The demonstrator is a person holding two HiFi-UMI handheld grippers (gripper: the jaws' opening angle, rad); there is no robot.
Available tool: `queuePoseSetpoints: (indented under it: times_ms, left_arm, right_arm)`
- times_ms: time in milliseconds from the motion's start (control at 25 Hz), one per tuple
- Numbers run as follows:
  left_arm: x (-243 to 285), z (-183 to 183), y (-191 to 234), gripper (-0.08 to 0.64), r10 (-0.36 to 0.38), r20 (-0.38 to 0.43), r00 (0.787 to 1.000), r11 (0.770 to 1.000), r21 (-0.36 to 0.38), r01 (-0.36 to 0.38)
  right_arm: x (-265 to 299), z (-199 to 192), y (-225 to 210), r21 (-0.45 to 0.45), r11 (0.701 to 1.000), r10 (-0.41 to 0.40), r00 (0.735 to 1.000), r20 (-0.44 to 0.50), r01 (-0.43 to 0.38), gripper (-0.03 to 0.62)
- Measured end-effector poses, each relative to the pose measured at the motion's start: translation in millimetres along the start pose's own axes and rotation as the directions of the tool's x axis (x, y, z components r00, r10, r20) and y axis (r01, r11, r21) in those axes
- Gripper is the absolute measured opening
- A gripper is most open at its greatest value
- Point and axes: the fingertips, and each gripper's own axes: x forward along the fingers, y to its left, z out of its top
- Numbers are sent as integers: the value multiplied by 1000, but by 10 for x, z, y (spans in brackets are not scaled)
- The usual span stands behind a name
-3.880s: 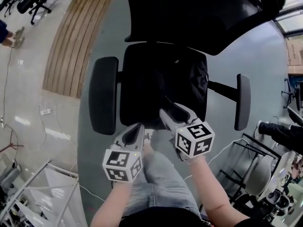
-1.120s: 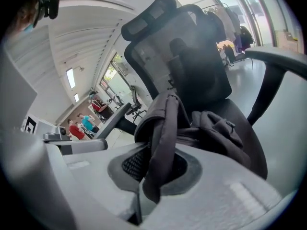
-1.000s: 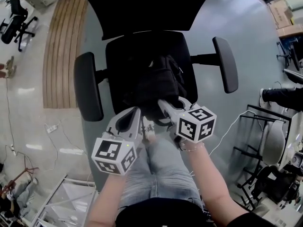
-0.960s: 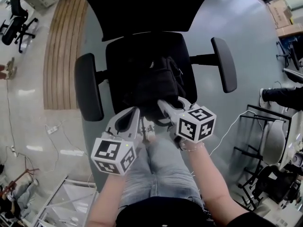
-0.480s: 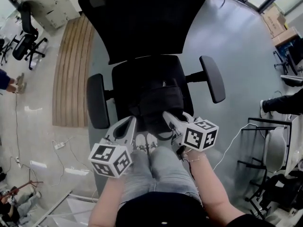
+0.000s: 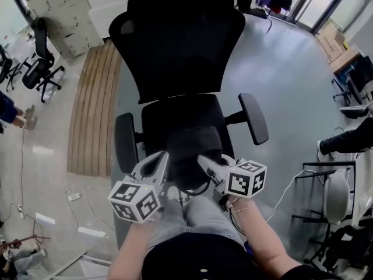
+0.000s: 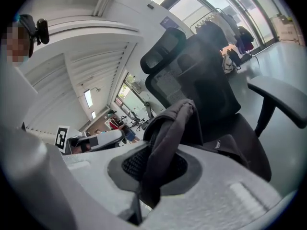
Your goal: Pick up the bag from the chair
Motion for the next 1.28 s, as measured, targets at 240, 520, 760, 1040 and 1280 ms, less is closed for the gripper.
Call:
queuePoseSetpoints:
  times_ms: [240, 520, 760, 1040, 1280]
  left_arm:
    - [-91, 210, -121, 17, -40, 39, 998, 999, -3, 40]
    - [-282, 359, -178, 17, -51, 81, 995, 998, 25, 49]
    - [-461, 582, -202, 17, -44, 137, 990, 997, 72, 34]
    - [-608, 828, -266, 17, -50, 185, 981, 995, 89, 34]
    - [-650, 760, -232, 17, -55, 186, 981, 997, 55, 46]
  right_arm:
    - [-86, 248, 380, -29, 998, 65, 997, 50, -64, 45]
    - [-164, 673, 768, -106, 987, 138, 982, 133, -124, 46]
    - [-299, 951, 1062, -196, 970, 181, 964, 193, -143, 46]
    - [-396, 1182, 1258, -200, 968, 202, 946, 254, -153, 47]
    - [-430, 1093, 1283, -185, 973, 187, 940, 286, -137, 48]
